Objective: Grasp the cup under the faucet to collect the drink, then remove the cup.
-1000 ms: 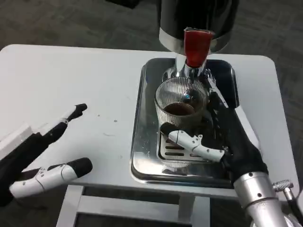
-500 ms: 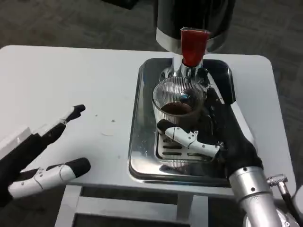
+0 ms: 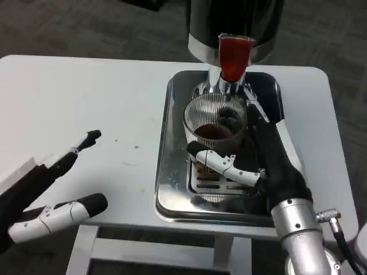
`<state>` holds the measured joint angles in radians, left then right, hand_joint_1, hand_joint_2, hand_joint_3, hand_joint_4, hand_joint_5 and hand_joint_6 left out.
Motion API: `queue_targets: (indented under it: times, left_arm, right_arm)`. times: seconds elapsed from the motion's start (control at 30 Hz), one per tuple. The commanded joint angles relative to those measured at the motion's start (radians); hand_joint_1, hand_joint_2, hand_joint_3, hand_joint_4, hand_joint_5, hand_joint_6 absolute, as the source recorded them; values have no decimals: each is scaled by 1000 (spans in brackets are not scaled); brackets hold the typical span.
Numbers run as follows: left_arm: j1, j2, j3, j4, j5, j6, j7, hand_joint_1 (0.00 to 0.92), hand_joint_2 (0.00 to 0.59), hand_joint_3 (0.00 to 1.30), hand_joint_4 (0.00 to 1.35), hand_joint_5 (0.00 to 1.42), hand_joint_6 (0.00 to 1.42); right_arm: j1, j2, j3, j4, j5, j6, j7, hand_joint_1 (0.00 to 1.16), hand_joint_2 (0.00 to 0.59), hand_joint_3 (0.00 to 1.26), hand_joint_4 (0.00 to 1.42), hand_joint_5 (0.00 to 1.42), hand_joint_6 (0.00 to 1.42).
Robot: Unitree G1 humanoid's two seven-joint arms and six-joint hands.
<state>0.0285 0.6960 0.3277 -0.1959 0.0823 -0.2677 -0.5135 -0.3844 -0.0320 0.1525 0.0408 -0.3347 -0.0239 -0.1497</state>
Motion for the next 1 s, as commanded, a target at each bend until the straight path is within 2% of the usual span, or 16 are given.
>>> queue_targets:
  times: [0.03,0.47,1.0]
  left_arm:
    - [21,16,4,-4,-1,-11,1,0,41,0,0,0,0]
    - [27,17,9,-11,-1,-10,1,0,42,0,0,0,0]
    - [23,18,6,-7,-1,-9,0,0,42,0,0,0,0]
  right_arm:
    - [8,12,15,4,-13,16,-2,766,132,166,370,416,310]
    - [15,17,23,0,-21,21,-14,782,143,327,490,544,385]
    - [21,29,17,1,-31,17,-33,804,156,547,590,688,552]
